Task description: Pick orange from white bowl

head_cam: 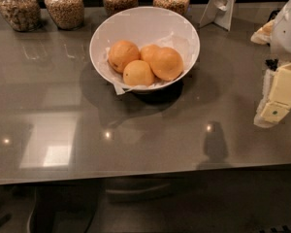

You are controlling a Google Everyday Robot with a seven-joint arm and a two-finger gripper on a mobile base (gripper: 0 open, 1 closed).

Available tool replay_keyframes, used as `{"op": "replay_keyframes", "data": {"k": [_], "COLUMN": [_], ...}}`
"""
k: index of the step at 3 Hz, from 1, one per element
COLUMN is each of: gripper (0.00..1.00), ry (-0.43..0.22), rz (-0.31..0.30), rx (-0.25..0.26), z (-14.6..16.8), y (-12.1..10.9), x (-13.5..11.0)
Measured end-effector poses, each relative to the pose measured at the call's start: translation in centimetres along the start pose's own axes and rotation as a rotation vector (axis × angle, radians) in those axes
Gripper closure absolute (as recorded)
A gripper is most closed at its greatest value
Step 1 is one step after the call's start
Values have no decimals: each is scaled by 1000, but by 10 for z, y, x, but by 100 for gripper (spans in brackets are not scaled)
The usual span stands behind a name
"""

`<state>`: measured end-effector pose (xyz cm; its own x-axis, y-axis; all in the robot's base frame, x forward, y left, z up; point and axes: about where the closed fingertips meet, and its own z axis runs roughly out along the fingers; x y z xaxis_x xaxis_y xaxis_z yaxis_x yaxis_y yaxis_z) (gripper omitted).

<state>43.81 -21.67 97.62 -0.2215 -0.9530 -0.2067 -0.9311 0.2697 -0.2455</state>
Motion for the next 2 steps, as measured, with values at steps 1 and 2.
{"op": "replay_keyframes", "data": {"k": [1,2], "gripper": [0,0], "ry": [0,-31], "rz": [0,-6], "rx": [0,40], "z": [0,-2], "y": [0,-6], "x": [0,-13]}}
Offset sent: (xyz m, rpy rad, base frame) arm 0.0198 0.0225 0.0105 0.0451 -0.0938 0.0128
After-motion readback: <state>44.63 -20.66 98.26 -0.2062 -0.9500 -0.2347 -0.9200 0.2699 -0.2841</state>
